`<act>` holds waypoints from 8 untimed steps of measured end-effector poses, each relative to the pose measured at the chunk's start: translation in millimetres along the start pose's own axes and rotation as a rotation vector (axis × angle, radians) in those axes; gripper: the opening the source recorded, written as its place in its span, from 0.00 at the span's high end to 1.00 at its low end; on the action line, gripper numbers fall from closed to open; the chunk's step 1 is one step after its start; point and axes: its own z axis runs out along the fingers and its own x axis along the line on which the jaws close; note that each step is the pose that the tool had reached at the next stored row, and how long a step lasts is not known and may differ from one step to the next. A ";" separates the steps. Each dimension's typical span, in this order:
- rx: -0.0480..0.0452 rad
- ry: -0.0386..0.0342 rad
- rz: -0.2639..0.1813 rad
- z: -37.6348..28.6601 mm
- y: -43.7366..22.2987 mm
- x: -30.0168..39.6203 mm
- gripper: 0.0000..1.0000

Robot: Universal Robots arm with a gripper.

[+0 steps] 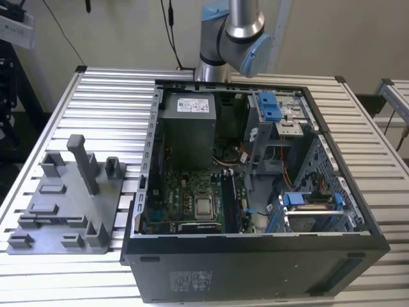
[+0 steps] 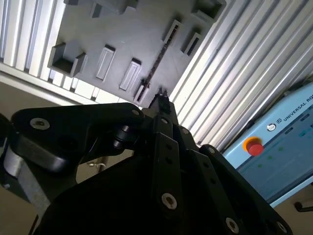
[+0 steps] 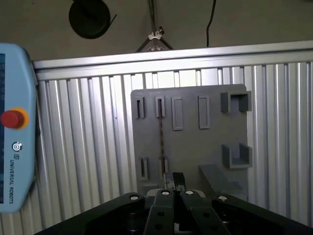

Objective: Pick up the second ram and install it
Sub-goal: 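Pick up the second ram and move it above second insertion slot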

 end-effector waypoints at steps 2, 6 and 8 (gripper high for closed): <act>0.0000 0.0000 0.000 0.0 0.0 0.0 0.89; 0.0001 -0.0001 -0.001 0.0 0.0 0.0 0.89; 0.0001 -0.0001 -0.001 0.0 0.0 0.0 0.89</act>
